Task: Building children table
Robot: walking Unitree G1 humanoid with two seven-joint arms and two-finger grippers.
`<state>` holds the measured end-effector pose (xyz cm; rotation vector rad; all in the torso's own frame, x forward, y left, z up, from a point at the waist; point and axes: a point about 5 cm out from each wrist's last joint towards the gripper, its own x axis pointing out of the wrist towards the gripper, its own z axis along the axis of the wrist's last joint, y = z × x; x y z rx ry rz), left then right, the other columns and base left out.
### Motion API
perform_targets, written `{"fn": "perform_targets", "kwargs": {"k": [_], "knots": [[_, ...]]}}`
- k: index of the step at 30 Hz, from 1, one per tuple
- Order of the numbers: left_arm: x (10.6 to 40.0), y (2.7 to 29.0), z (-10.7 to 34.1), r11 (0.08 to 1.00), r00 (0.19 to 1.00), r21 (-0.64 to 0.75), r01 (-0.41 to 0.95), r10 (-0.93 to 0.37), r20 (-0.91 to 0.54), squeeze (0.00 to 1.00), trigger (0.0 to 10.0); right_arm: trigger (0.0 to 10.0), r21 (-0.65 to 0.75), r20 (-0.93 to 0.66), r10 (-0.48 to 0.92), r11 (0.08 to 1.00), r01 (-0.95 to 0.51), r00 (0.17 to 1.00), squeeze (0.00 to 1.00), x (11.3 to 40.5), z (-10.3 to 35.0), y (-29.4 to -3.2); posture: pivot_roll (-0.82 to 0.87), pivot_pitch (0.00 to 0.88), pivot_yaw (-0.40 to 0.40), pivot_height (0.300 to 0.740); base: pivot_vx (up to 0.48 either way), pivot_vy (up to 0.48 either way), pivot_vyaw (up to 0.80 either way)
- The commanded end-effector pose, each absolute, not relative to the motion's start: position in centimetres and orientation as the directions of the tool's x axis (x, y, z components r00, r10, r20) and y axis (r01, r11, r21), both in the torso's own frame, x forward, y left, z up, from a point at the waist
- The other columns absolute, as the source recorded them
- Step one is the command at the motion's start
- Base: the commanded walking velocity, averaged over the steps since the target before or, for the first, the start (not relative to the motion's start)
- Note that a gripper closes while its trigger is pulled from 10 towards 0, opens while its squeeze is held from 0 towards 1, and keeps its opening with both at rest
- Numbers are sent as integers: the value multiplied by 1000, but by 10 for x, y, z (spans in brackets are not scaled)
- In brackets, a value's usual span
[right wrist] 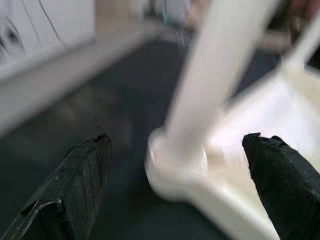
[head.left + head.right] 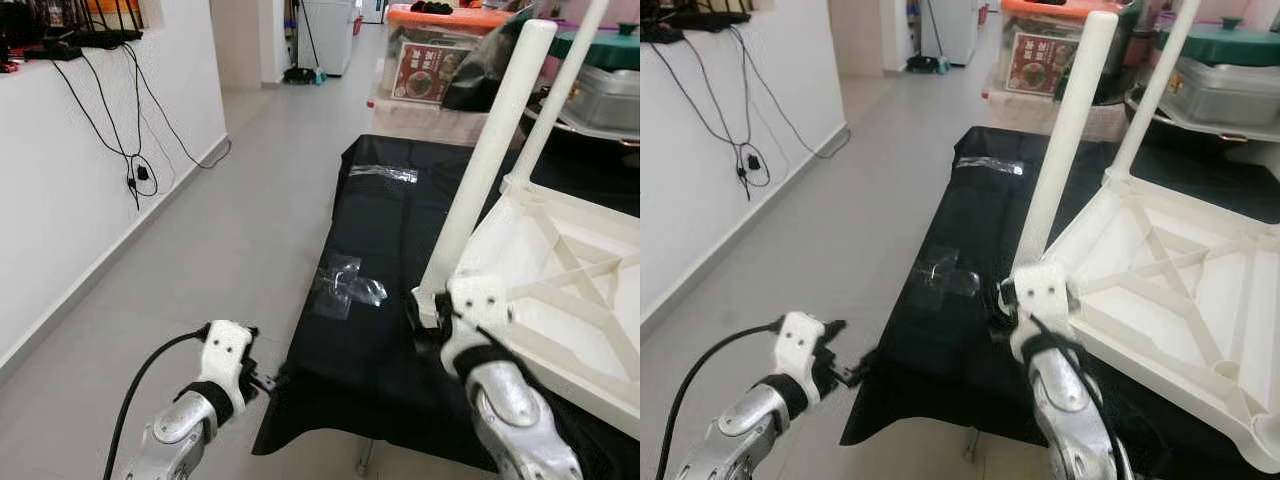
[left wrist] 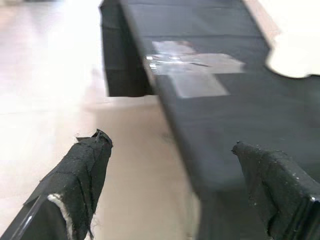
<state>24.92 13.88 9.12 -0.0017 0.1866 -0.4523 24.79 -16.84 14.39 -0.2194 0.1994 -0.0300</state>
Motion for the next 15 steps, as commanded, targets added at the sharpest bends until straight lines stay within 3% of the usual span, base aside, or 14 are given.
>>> {"fn": "perform_targets", "kwargs": {"k": [1,3,5,6,8,15], "knots": [[248,142,94,915,900,-26,402,-400,-175,0,10000,10000,-255,-275,-118,966,45,954,0,248,136,-174,-57,0,-43,740,0,0,0],[247,144,95,921,906,-23,388,-386,-171,0,10000,10000,-274,-301,-138,960,53,944,0,250,134,-175,-55,0,-44,740,0,0,0],[246,144,99,926,915,-6,378,-375,-149,0,10000,10000,-422,-266,-160,906,35,951,0,252,140,-173,-54,0,-45,740,0,0,0],[243,140,102,916,907,-11,400,-398,-135,0,10000,10000,-369,-203,-57,929,-22,978,0,254,143,-165,-42,0,-52,740,0,-480,0],[244,137,103,911,904,15,412,-407,-127,0,10000,10000,-210,-145,10,977,-40,989,0,254,148,-160,-37,0,-57,740,0,-472,0],[251,143,108,927,923,24,374,-369,-112,0,10000,10000,-173,-90,132,974,-146,987,0,254,161,-141,-28,0,-58,740,0,-472,0]]}}
